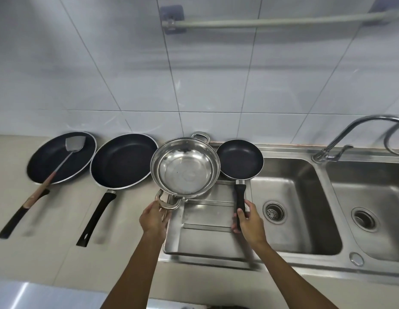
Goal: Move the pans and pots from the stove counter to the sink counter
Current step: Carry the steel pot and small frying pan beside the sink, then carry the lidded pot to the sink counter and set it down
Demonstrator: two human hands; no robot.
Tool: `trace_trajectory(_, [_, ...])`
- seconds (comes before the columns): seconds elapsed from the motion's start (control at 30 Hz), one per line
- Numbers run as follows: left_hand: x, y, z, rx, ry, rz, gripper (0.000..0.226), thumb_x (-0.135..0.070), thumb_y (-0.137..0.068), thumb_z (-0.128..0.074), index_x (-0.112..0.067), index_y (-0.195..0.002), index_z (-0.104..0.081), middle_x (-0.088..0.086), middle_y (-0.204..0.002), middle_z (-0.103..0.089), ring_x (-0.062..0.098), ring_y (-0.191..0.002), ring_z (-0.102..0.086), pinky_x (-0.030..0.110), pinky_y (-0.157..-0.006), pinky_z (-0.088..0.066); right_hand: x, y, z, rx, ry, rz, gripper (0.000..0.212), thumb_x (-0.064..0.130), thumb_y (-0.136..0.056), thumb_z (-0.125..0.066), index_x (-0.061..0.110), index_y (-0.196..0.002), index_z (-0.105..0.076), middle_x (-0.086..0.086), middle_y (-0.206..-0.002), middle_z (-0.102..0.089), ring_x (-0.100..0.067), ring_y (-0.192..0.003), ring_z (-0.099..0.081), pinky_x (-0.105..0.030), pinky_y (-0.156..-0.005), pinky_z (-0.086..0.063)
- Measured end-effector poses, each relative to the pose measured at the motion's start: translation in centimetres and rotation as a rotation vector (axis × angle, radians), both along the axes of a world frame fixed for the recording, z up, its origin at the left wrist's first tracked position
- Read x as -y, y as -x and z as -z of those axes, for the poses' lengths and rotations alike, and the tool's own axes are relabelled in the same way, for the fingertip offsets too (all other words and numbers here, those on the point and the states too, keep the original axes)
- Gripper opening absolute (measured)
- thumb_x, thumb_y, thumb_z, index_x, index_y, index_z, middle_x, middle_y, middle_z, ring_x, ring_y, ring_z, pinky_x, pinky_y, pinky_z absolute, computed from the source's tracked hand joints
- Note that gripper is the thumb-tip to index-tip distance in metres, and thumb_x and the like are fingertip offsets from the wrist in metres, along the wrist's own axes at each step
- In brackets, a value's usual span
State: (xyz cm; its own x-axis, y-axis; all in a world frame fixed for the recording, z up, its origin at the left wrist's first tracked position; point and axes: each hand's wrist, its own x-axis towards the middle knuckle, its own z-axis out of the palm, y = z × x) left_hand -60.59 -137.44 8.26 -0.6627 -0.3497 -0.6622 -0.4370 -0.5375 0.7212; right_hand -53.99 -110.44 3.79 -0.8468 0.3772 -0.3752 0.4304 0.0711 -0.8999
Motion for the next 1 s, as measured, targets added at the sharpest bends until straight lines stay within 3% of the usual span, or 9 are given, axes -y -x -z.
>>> trace_trajectory(0.13, [0.7, -2.4, -0.7, -0.013, -0.033, 0.102, 0.023, -0.012, -0.097, -0.063, -0.007, -0.119, -0.062, 0.013, -0.111, -0.071, 0.028, -0.099, -0.070, 0.044, -0.098, -0.053, 0.8, -2.5, -1.0, 0.010, -0.020, 0.032, 0.041, 0.015, -0.105, -0.053, 0.021, -0.145, -0.048, -0.015, -0.087, -0.072, -0.025, -0.058, -0.073, -0.037, -0.053, -0.064])
trace_trajectory(0.23, [1.1, -4.7, -1.2, -0.005, 0.014, 0.188, 0.016, -0.014, -0.098, -0.061, -0.011, -0.114, -0.063, 0.011, -0.109, -0.071, 0.028, -0.105, -0.067, 0.039, -0.088, -0.051, 1.5, -4.7, -1.7, 0.002, -0.038, 0.042, 0.037, 0.014, -0.104, -0.055, 0.018, -0.141, -0.052, -0.007, -0.086, -0.071, -0.016, -0.053, -0.072, -0.027, -0.046, -0.059])
trace_trajectory(0.3, [1.2, -6.2, -1.2, -0.001, 0.159, 0.293, 0.021, -0.018, -0.098, -0.063, -0.007, -0.116, -0.065, 0.013, -0.110, -0.070, 0.027, -0.100, -0.066, 0.039, -0.084, -0.050, 2.0, -6.3, -2.0, 0.013, -0.118, 0.021, 0.034, 0.015, -0.104, -0.056, 0.015, -0.138, -0.055, -0.004, -0.086, -0.072, -0.013, -0.057, -0.072, -0.027, -0.050, -0.060])
trace_trajectory(0.37, [1.2, -8.3, -0.9, -0.032, 0.464, 0.488, 0.030, -0.027, -0.097, -0.063, -0.006, -0.119, -0.067, 0.012, -0.111, -0.072, 0.027, -0.098, -0.065, 0.038, -0.084, -0.048, 2.6, -8.2, -2.3, 0.023, -0.252, -0.015, 0.033, 0.018, -0.104, -0.057, 0.015, -0.137, -0.057, -0.010, -0.095, -0.076, -0.021, -0.074, -0.075, -0.035, -0.068, -0.063])
trace_trajectory(0.43, [1.0, -10.7, -0.7, -0.110, 0.769, 0.720, 0.038, -0.038, -0.098, -0.061, -0.010, -0.123, -0.066, 0.011, -0.119, -0.072, 0.028, -0.107, -0.066, 0.032, -0.089, -0.047, 3.3, -10.5, -2.5, 0.001, -0.389, -0.077, 0.034, 0.019, -0.103, -0.058, 0.013, -0.137, -0.059, -0.014, -0.112, -0.076, -0.029, -0.096, -0.072, -0.037, -0.086, -0.057])
trace_trajectory(0.5, [0.7, -13.1, -0.5, -0.197, 0.937, 0.903, 0.045, -0.043, -0.097, -0.061, -0.012, -0.130, -0.064, 0.011, -0.127, -0.070, 0.028, -0.115, -0.066, 0.032, -0.095, -0.049, 4.1, -12.9, -2.8, -0.024, -0.483, -0.161, 0.037, 0.018, -0.102, -0.058, 0.011, -0.138, -0.059, -0.014, -0.123, -0.073, -0.030, -0.109, -0.069, -0.040, -0.095, -0.054])
trace_trajectory(0.6, [-0.7, -16.5, 0.5, -0.326, 1.094, 1.087, 0.053, -0.042, -0.094, -0.065, -0.011, -0.137, -0.061, 0.008, -0.132, -0.068, 0.027, -0.121, -0.063, 0.043, -0.103, -0.049, 5.0, -16.6, -3.0, -0.056, -0.695, -0.271, 0.040, 0.020, -0.101, -0.061, 0.010, -0.139, -0.060, -0.013, -0.129, -0.070, -0.030, -0.118, -0.064, -0.041, -0.101, -0.051])
trace_trajectory(0.73, [-3.8, -20.2, 1.5, -0.534, 1.461, 1.358, 0.061, -0.052, -0.094, -0.056, -0.015, -0.142, -0.055, 0.005, -0.145, -0.059, 0.025, -0.135, -0.051, 0.043, -0.110, -0.037, 4.6, -21.4, -2.8, -0.090, -0.991, -0.408, 0.045, 0.029, -0.099, -0.060, 0.011, -0.141, -0.059, -0.011, -0.141, -0.064, -0.032, -0.130, -0.059, -0.046, -0.107, -0.048])
trace_trajectory(1.0, [-13.3, -24.1, 0.0, -0.951, 1.615, 1.592, 0.066, -0.062, -0.093, -0.046, -0.012, -0.133, -0.064, 0.012, -0.141, -0.062, 0.032, -0.130, -0.058, 0.054, -0.107, -0.044, -4.3, -30.2, -4.2, 0.152, -1.095, -0.255, 0.056, 0.045, -0.104, -0.046, 0.025, -0.156, -0.038, -0.005, -0.160, -0.044, -0.034, -0.148, -0.037, -0.054, -0.118, -0.032])
